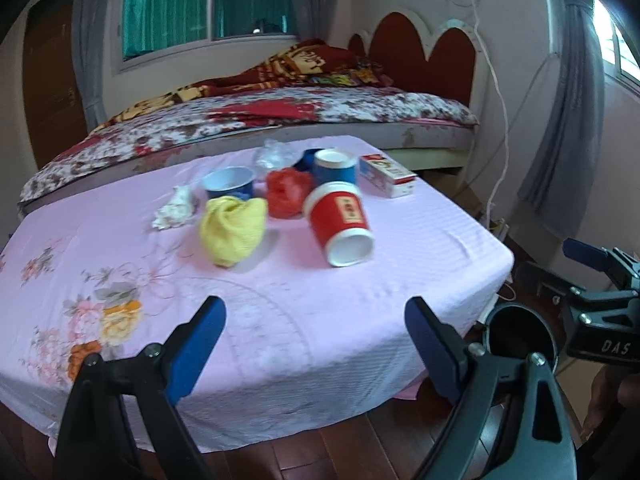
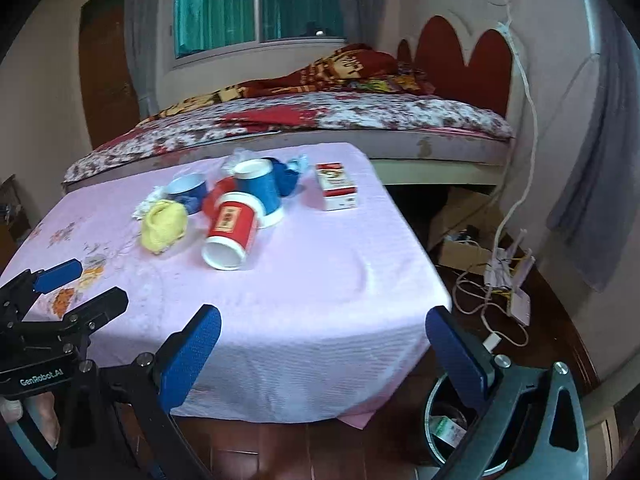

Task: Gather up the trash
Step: 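Move both tools back over the table, then grasp the yellow cloth with the left tool while the right tool grasps the red cup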

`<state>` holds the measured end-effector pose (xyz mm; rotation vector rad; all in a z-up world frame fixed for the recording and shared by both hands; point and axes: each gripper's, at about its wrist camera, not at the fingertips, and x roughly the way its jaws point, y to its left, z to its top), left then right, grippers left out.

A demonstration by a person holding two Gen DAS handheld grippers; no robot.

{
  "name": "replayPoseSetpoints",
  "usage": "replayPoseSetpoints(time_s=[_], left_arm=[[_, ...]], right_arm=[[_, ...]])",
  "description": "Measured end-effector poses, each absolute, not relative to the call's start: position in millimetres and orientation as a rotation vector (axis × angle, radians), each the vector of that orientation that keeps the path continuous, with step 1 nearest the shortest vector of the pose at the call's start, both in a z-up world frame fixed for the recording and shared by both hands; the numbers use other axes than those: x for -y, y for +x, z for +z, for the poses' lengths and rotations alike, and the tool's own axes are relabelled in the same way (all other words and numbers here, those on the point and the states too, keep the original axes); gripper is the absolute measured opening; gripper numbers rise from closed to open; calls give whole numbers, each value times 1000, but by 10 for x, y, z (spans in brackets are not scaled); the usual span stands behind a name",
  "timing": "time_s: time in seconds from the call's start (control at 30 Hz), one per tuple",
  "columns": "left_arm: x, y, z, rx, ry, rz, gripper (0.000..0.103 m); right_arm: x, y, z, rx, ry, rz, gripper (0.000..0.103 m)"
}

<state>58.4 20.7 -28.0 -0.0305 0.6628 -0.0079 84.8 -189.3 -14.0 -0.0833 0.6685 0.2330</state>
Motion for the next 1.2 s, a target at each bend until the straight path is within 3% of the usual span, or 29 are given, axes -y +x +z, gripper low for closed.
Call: replayPoseSetpoints(time_s=[0.1, 0.23, 0.3, 0.4, 1.2], left_arm=[[-377, 606, -323, -665, -42, 24, 89], [-591, 598, -411, -683, -45, 59, 79], [-675, 616, -443, -689, -53, 75, 79], [-805, 682, -497, -698, -79, 91, 79], [-1104, 1576, -725, -725, -129, 64, 76]], right_arm=[[1740, 867, -136, -667, -92, 270, 103], [1487, 949, -124, -651, -113, 304, 101], [1367, 1015, -125, -650, -117, 319, 91], [1190, 1153, -153, -652, -125, 332, 85], [597, 2190, -761, -788, -122, 393, 71]])
